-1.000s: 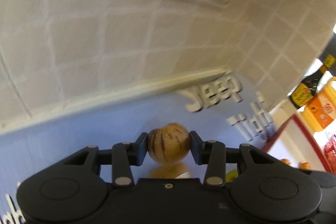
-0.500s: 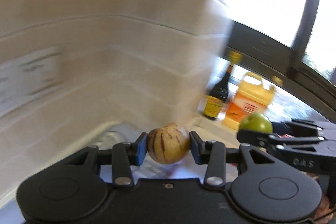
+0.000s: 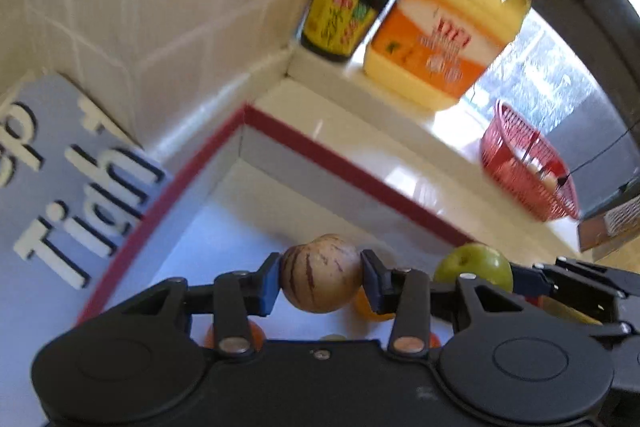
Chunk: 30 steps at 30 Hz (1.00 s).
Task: Organize fruits
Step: 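Carry the striped fruit and green apple into the box and open both tools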
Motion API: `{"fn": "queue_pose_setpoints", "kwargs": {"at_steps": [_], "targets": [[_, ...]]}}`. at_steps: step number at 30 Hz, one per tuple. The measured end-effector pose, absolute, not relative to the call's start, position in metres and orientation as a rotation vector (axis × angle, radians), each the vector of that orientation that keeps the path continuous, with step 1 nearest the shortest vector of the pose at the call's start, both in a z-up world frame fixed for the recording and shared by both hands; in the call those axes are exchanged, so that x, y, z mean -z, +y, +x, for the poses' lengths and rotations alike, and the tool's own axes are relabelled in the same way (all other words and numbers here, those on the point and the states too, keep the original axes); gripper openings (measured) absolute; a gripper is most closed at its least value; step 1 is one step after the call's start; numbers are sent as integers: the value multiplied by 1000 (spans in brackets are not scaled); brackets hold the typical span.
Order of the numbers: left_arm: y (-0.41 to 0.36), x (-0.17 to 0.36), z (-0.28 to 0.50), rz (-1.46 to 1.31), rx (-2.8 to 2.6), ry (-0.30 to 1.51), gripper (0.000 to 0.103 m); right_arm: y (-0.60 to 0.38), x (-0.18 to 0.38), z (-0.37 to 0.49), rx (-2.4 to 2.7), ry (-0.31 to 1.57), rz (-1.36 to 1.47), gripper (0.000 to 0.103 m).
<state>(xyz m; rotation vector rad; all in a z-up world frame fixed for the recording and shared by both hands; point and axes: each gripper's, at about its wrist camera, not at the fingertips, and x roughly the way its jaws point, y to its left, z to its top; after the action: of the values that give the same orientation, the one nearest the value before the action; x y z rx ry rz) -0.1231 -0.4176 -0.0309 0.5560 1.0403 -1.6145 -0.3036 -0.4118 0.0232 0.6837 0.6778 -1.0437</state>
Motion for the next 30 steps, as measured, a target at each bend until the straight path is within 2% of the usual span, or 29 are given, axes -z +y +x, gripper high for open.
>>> {"fn": "queue_pose_setpoints", "kwargs": {"at_steps": [7, 18, 25, 30], "targets": [[-427, 47, -127, 590, 1596, 1066, 50, -405, 8, -311, 1019, 711, 769, 52], [-433, 64, -134, 617, 1583, 1103, 50, -398, 7, -303, 914, 714, 759, 52], [-431, 66, -133, 623, 1594, 1099, 51, -366, 9, -296, 860, 850, 648, 51], [-432, 65, -134, 621, 1593, 1102, 51, -359, 7, -282, 807, 875, 607, 45]]}}
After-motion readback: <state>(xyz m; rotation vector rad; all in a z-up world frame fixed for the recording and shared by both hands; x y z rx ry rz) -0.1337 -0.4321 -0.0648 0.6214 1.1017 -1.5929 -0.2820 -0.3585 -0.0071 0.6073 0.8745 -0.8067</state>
